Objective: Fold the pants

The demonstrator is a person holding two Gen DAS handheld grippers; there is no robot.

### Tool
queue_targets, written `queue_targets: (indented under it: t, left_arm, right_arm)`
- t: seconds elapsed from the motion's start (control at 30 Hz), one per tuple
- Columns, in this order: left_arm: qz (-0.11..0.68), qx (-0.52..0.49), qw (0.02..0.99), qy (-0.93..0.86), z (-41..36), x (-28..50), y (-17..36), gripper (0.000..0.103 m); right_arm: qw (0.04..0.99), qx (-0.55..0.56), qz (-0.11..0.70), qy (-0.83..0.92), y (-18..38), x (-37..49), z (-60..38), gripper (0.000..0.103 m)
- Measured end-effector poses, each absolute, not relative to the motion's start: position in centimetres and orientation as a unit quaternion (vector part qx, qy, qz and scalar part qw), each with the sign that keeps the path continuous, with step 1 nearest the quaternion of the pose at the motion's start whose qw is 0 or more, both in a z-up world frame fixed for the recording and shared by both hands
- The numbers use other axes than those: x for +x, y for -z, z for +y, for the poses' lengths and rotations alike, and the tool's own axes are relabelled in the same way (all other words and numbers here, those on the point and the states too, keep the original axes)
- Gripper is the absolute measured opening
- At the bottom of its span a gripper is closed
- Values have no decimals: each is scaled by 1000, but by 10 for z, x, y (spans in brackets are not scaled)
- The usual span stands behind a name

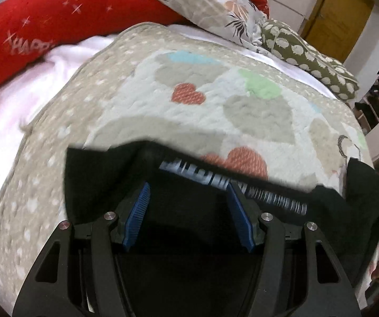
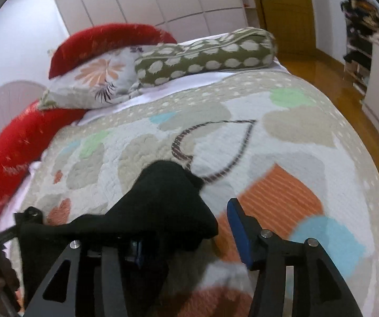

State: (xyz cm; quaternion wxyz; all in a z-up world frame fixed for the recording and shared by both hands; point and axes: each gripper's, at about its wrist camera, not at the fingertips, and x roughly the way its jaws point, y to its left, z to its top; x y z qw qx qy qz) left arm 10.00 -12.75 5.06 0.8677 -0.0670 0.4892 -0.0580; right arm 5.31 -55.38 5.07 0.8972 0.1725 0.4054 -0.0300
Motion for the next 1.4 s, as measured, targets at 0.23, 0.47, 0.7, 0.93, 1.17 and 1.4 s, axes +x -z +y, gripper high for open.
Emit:
queue_targets:
  t: [0.23, 0.47, 0.7, 0.93, 1.17, 1.4]
  left_arm:
    - [474, -75, 875, 68, -102, 50, -64, 60]
    - [459, -66, 880, 103, -102, -8, -73, 60]
    - [477, -76, 870, 99, -94, -48, -52, 60]
    - [494, -192, 844, 84, -40, -71, -28, 62]
    - [475, -224, 846, 85, -50, -71, -24, 81]
    - [482, -153, 857, 98, -79, -53, -22, 75]
  right_arm:
    - [901, 121, 417, 1, -59, 44, -530, 51]
    - [927, 72, 366, 40, -98, 104, -529, 41]
    - [910, 112, 397, 43, -93, 82, -554, 52]
    - [889, 200, 411, -18, -55, -5, -579, 72]
    - [863, 276, 414, -86, -10, 19, -554, 47]
    - [879, 276, 380, -83, -23, 9, -540, 8]
